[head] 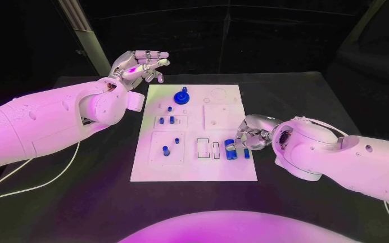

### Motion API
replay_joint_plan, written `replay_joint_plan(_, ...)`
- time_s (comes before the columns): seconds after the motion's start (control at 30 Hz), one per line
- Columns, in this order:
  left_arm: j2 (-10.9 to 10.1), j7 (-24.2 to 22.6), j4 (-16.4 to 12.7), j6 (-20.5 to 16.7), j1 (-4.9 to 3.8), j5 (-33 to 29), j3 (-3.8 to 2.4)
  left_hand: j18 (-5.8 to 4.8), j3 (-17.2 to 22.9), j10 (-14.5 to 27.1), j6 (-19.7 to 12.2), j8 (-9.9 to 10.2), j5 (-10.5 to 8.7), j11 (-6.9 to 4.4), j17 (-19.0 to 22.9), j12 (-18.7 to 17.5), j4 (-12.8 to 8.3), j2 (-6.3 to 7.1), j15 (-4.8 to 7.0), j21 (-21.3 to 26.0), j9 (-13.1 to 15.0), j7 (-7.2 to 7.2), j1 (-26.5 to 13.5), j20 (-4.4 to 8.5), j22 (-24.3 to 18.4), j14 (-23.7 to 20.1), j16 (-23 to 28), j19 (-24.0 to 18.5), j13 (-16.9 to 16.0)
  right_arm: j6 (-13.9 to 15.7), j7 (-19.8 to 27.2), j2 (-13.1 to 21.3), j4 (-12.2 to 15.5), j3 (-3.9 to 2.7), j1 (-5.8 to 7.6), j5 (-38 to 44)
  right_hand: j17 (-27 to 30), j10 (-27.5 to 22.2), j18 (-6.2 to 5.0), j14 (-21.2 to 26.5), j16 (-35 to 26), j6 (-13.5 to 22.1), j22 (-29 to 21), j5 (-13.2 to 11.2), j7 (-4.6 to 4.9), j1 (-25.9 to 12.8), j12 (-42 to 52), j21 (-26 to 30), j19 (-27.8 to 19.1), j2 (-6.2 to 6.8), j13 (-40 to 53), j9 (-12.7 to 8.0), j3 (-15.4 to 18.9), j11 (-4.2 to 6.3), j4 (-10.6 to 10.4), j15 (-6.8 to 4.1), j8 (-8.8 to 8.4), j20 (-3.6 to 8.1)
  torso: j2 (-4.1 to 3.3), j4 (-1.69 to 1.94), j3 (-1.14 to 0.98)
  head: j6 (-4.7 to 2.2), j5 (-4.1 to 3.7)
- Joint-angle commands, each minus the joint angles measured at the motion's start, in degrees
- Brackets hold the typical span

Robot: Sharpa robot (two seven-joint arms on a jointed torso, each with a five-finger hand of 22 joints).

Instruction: Assemble the parts on the task board

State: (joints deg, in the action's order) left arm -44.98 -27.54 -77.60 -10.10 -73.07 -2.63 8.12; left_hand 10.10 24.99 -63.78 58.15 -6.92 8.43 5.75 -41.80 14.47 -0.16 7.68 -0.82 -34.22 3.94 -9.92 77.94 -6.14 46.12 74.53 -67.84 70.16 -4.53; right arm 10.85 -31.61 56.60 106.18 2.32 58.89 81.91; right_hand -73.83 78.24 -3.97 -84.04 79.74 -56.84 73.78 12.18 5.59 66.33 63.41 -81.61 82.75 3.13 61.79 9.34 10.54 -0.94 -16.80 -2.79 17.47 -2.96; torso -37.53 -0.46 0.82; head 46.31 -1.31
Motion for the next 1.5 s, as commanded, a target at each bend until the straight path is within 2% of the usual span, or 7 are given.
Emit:
replay_joint_plan(0.03, -0.1, -0.2, -0.1, 0.7, -0.08, -0.2, -0.03, 0.34, 0.1, 0.3, 0.1, -0.2, 0.16, 0.08, 0.0, 0.4, -0.3, 0.03, 0.01, 0.4, -0.1, -0.35, 0.1, -0.24, -0.1, -0.5, 0.3, -0.3, 0.1, -2.6, -2.3, -0.6, -0.3, -0.01, -0.25, 2.0, -1.0, 0.7, 0.5, -3.6, 0.7, 0.5, 0.1, -0.2, -0.11, -0.3, 1.1, -0.2, 0.4, 0.03, 1.4, 0.3, 0.3, 0.12, 0.1, -0.52, 0.43, -0.01, -0.07, 0.04, -0.03, 0.13, 0.07)
replay_joint_plan(0.33, -0.2, -0.2, -0.1, 0.7, -0.08, -0.2, -0.02, 0.34, 0.1, 0.3, 0.1, -0.2, 0.16, 0.08, 0.0, 0.4, -0.3, 0.03, 0.01, 0.4, -0.1, -0.35, 0.1, -0.24, -0.1, -0.5, 0.3, -0.3, 0.1, -3.7, -3.0, -2.2, -1.1, -0.01, -0.81, 3.5, -2.8, 1.4, 0.57, -3.8, 2.1, 0.9, 0.5, 1.4, -0.2, 0.5, 3.7, -0.4, 0.5, -0.81, 4.6, 1.2, 0.3, 0.2, 0.2, -0.54, 1.54, 0.01, -0.09, 0.11, -0.02, 0.34, 0.13)
replay_joint_plan(0.5, -0.2, -0.2, -0.1, 0.8, -0.08, -0.2, -0.01, 0.34, 0.1, 0.3, 0.1, -0.2, 0.16, 0.08, 0.0, 0.4, -0.3, 0.03, 0.01, 0.4, -0.1, -0.35, 0.1, -0.24, -0.1, -0.5, 0.3, -0.3, 0.1, -2.2, -4.2, -3.2, -1.5, -0.01, -0.9, 5.4, -3.4, 1.6, 0.61, -3.8, 2.6, 1.0, 0.7, 2.9, -0.29, 2.9, 4.8, -0.5, 0.6, -2.36, 6.1, 1.8, 0.1, 0.29, 0.7, -0.58, 2.35, 0.05, -0.07, 0.08, 0.01, 0.32, 0.1)
replay_joint_plan(0.83, -0.3, -0.1, -0.1, 0.9, -0.08, -0.2, -0.01, 0.34, 0.1, 0.3, 0.1, -0.2, 0.16, 0.08, 0.0, 0.4, -0.3, 0.03, 0.01, 0.4, -0.1, -0.35, 0.1, -0.24, -0.1, -0.5, 0.3, -0.3, 0.1, 0.4, -5.4, -3.5, -1.5, -0.02, -0.93, 7.0, -4.1, 2.4, 0.69, -3.8, 3.1, 0.3, 1.2, 7.0, -0.7, 10.0, 6.4, -0.7, 0.8, -5.31, 8.4, 3.0, -2.3, 0.7, 4.1, -0.9, 3.61, 0.3, -0.07, 0.12, 0.05, 0.45, 0.05)
replay_joint_plan(1.03, -0.3, 0.0, -0.1, 0.9, -0.08, -0.2, 0.0, 0.33, 0.2, 0.4, 0.1, -0.2, 0.16, 0.1, 0.1, 0.5, -0.3, 0.02, -0.02, 0.4, -0.1, -0.37, 0.1, -0.26, -0.1, -0.6, 0.3, -0.4, 0.1, 3.9, -4.6, -2.6, -0.2, -0.03, -0.94, 4.3, -4.4, 3.0, 0.77, -3.9, 3.3, -0.5, 1.5, 9.0, -1.03, 10.2, 7.3, -0.9, 1.0, -5.78, 9.5, 3.5, -2.7, 0.98, 4.2, -1.13, 3.97, 0.52, 0.01, 0.12, 0.05, 0.41, 0.03)
replay_joint_plan(1.23, -0.2, 0.0, -0.1, 1.0, -0.07, -0.2, 0.01, 0.33, 0.2, 0.4, 0.1, -0.2, 0.16, 0.1, 0.1, 0.5, -0.3, 0.02, -0.02, 0.4, -0.1, -0.37, 0.1, -0.26, -0.1, -0.6, 0.3, -0.4, 0.1, 12.1, -0.8, -1.9, 1.5, -0.05, -0.93, 1.4, -4.9, 3.7, 0.92, -3.9, 3.7, -1.6, 2.3, 12.2, -1.46, 6.1, 7.8, -1.3, 1.4, -5.18, 10.4, 4.5, -0.3, 1.32, 1.0, -1.42, 4.3, 0.81, -0.01, 0.21, 0.1, 0.18, -0.23)
replay_joint_plan(1.5, -0.2, 0.0, 0.0, 1.0, -0.07, -0.2, 0.02, 0.33, 0.2, 0.4, 0.1, -0.2, 0.16, 0.1, 0.1, 0.5, -0.3, 0.02, -0.02, 0.4, -0.1, -0.37, 0.1, -0.26, -0.1, -0.6, 0.3, -0.4, 0.1, 16.5, 1.9, -2.1, 2.3, -0.07, -0.92, -1.4, -5.2, 4.0, 1.01, -4.0, 3.9, -2.3, 2.7, 14.8, -1.87, 6.1, 8.0, -1.6, 1.6, -5.32, 10.8, 5.3, 0.3, 1.68, 0.5, -1.73, 4.42, 1.12, -0.06, 0.29, 0.08, 0.16, -0.16)
